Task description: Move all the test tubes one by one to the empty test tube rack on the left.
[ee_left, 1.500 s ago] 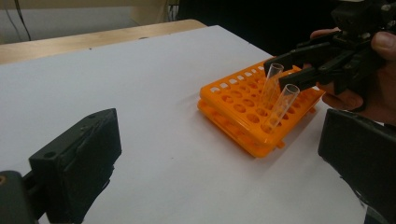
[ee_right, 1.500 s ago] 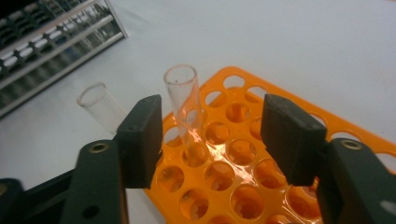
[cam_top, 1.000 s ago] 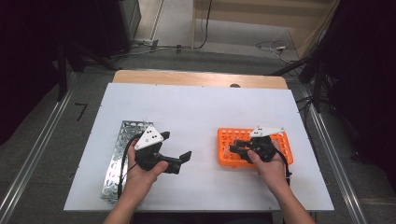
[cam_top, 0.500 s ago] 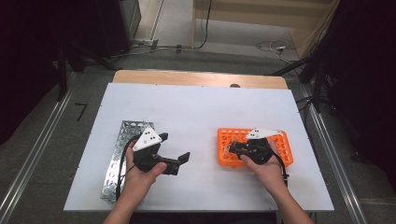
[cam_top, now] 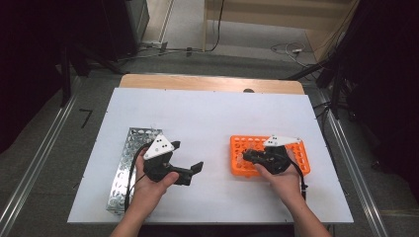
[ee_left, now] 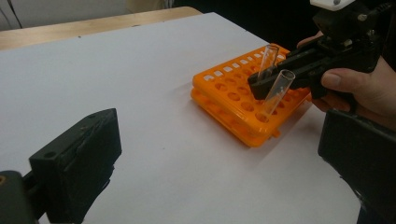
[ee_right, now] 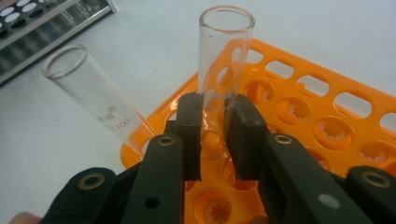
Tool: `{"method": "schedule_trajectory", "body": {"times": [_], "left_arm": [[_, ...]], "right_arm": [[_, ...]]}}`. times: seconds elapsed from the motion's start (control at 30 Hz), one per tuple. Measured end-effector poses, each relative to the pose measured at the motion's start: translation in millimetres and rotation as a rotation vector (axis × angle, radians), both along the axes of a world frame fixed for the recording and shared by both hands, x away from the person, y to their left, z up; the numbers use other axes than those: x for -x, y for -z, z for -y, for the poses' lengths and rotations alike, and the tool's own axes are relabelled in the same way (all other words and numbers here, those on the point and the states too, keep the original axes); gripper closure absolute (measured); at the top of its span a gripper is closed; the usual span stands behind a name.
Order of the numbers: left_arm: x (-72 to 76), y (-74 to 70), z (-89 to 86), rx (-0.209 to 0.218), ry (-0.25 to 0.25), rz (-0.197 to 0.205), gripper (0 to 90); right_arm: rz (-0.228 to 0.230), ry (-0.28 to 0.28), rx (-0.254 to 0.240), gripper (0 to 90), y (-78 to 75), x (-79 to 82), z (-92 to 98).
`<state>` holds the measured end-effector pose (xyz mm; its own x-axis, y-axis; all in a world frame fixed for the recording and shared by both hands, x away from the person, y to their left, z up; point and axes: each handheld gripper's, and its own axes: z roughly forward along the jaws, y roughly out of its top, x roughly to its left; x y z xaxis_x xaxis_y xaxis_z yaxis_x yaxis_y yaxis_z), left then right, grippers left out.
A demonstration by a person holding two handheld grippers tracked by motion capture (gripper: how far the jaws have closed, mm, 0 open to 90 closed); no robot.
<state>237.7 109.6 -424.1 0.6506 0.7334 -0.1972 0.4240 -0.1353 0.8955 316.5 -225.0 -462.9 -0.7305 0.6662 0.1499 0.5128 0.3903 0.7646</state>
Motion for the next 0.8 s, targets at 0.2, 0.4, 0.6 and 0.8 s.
{"method": "schedule_trajectory", "body": {"times": [0.2, 0.4, 0.6, 0.8], "left_arm": [[0.5, -1.5, -2.9, 0.001, -0.002, 0.005, 0.0], [0.7, -2.6, -3.6, 0.005, -0.005, 0.009, 0.0], [1.1, -3.2, -2.9, 0.004, -0.004, 0.010, 0.0], [1.5, -4.2, -3.7, 0.005, -0.002, 0.013, 0.0]], "right_arm": [[0.024, -0.003, -0.025, 73.4, -9.1, 1.5, 2.9], [0.049, 0.004, -0.044, 73.4, -20.9, 4.8, 6.7], [0.083, 0.014, -0.064, 73.4, -33.9, 8.0, 11.7], [0.103, 0.012, -0.073, 73.4, -43.7, 12.0, 13.7]]}}
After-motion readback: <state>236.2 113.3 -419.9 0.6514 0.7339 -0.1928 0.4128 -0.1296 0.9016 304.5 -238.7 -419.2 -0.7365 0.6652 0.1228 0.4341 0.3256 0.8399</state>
